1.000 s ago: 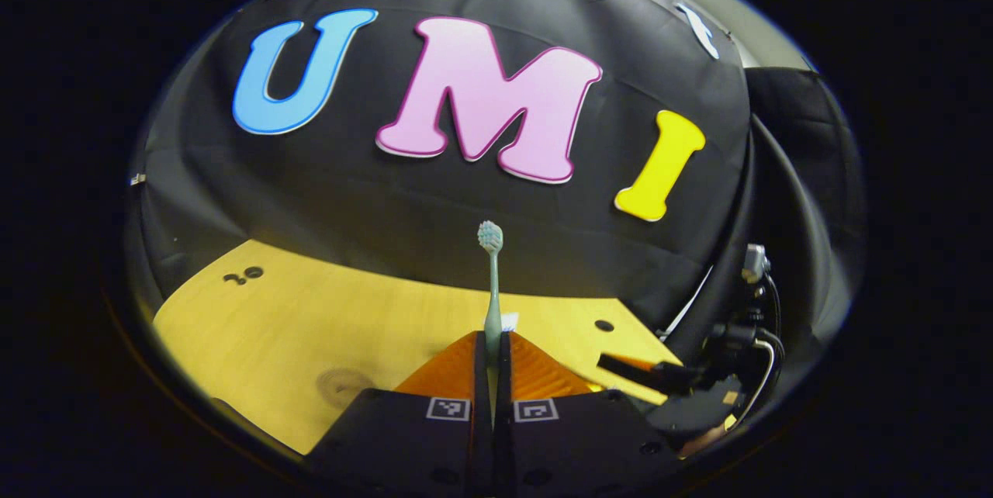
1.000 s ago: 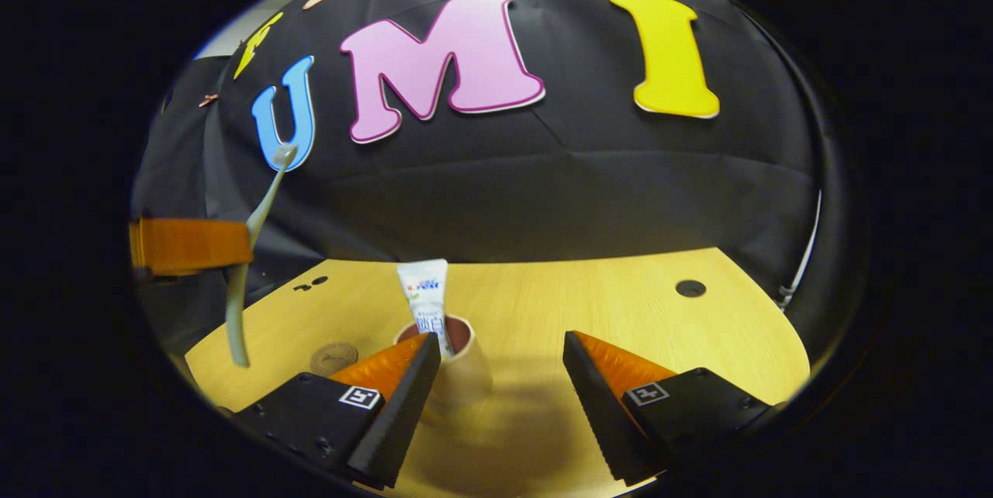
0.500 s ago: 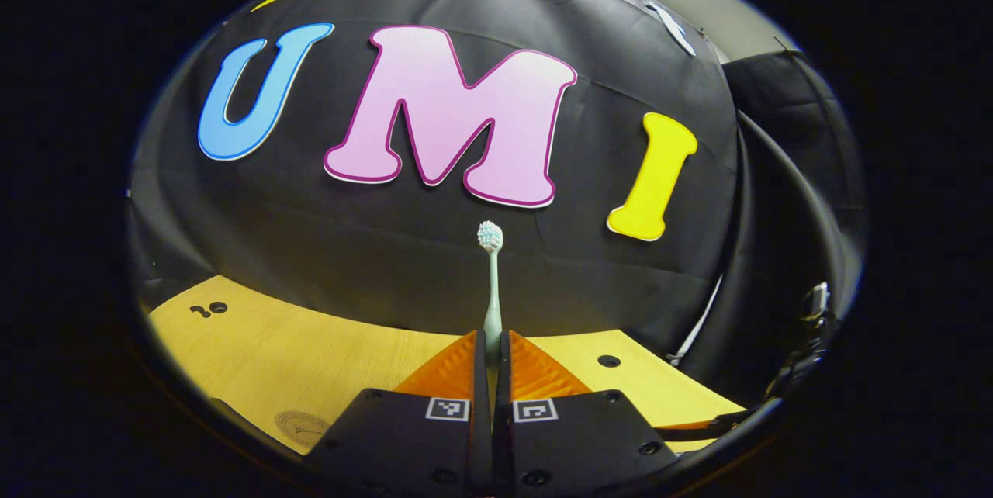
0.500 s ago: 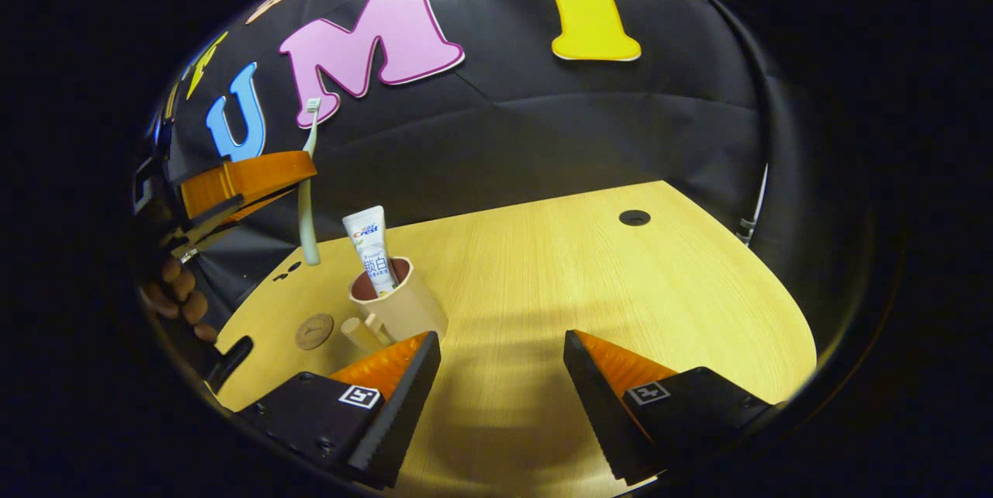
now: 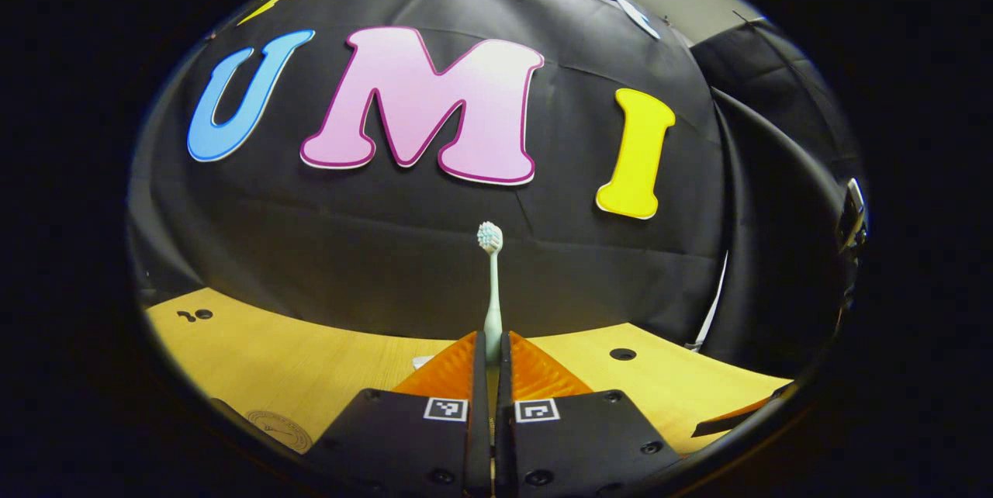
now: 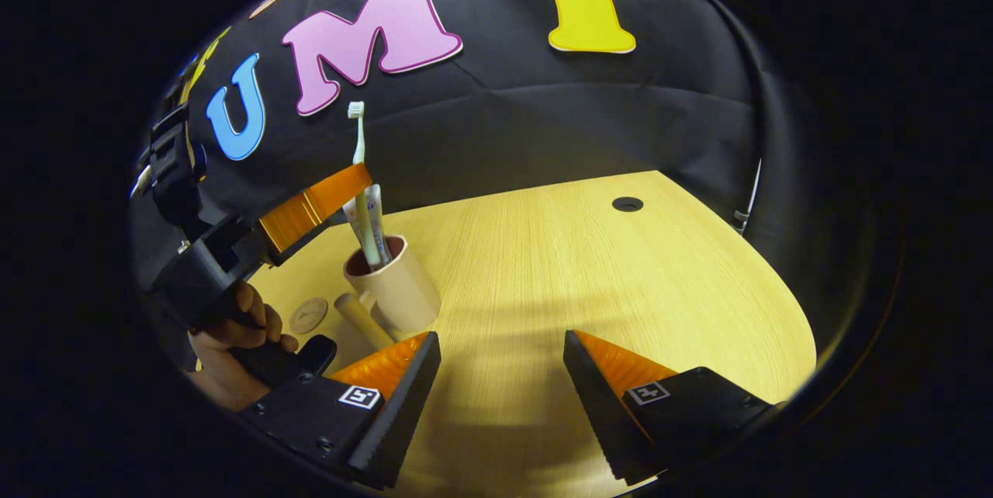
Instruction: Put the toothbrush and toothpaste on the desktop into the cup, then pick up the cup and place it on the coaster on the desktop.
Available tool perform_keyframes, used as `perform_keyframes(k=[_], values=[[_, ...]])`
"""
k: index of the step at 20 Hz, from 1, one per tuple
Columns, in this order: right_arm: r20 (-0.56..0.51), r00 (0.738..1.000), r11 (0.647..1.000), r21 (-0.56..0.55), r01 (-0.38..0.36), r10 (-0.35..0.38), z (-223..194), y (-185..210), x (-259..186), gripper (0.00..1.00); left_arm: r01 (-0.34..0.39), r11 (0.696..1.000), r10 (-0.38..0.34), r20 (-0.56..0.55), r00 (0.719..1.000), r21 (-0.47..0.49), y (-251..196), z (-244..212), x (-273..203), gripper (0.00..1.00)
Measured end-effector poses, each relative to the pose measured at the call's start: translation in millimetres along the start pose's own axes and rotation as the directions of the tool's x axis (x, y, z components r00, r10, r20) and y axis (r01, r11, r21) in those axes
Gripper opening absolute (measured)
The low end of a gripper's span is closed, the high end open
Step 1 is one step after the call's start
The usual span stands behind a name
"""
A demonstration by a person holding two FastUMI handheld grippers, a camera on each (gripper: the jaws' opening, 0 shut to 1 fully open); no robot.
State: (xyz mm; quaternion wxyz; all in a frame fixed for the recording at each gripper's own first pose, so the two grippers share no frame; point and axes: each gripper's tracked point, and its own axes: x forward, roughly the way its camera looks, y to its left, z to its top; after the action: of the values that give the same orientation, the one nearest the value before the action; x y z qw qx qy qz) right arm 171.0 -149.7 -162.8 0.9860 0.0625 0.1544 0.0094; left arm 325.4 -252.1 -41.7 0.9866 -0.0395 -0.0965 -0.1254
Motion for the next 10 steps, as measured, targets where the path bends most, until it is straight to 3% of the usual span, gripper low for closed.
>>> perform_keyframes(k=[9,10], values=[[-0.052,0.998,0.999,-0.041,-0.031,0.029,-26.7,14.8,-2.8,0.98,-0.025,1.0,0.025,-0.003,1.0,-0.004,5.6,-32.7,-11.5,0.17],[-0.061,0.998,0.998,-0.045,-0.033,0.03,-28.5,14.0,-1.9,0.98,-0.017,1.0,0.017,-0.008,1.0,-0.009,4.0,-34.6,-14.7,0.32]])
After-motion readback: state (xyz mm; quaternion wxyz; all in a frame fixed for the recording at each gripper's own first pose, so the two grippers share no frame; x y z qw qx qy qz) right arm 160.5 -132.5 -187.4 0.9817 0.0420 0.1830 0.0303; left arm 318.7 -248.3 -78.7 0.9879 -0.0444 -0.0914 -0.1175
